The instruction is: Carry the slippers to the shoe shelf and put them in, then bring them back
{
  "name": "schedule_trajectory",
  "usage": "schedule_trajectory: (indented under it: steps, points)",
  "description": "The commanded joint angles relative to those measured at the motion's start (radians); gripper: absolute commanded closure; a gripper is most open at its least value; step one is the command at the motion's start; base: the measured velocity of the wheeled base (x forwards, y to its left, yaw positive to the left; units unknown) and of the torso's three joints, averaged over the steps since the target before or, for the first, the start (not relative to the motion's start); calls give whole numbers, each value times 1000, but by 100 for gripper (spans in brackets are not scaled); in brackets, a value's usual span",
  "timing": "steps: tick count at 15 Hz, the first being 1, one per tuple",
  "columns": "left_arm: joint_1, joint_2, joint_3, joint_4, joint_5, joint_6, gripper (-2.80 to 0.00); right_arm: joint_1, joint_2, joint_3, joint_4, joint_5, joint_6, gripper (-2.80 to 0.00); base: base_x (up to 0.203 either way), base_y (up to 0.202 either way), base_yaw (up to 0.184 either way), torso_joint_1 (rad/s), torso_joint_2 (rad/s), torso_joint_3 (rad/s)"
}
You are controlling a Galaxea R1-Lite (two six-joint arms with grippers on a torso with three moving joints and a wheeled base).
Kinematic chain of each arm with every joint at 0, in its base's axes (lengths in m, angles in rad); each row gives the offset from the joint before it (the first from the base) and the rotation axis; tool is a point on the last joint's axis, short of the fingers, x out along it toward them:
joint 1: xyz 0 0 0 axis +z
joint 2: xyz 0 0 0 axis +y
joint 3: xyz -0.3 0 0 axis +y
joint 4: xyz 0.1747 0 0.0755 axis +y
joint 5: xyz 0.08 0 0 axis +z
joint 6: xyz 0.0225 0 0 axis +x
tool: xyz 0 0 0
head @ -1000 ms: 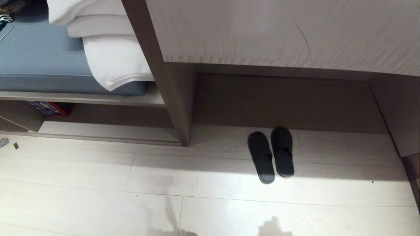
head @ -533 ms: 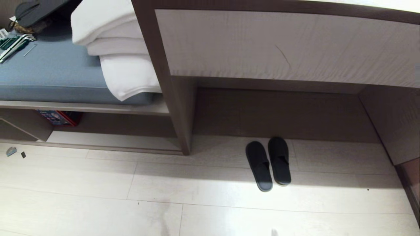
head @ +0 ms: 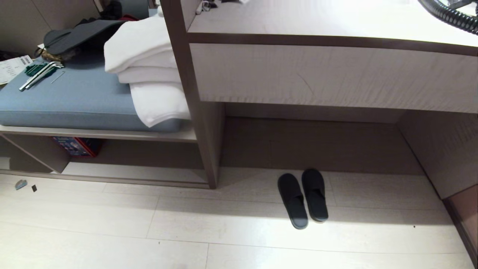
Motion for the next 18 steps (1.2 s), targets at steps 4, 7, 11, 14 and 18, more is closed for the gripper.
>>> schedule_trajectory:
  steps: [4,7,11,14,18]
  points:
    - [0,1,0,-1,0,-1,0,0,1,2,-2,2,-24,0,0,0,0,3,1,201]
    - [0,1,0,-1,0,-1,0,0,1,2,-2,2,-22,0,0,0,0,2,4,199]
    - [0,1,0,-1,0,-1,0,0,1,2,-2,2,-19,0,0,0,0,3,2,201]
    - [0,1,0,-1,0,-1,0,0,1,2,-2,2,-18,0,0,0,0,3,3,202]
    - [0,1,0,-1,0,-1,0,0,1,2,-2,1,-16,0,0,0,0,1,3,208]
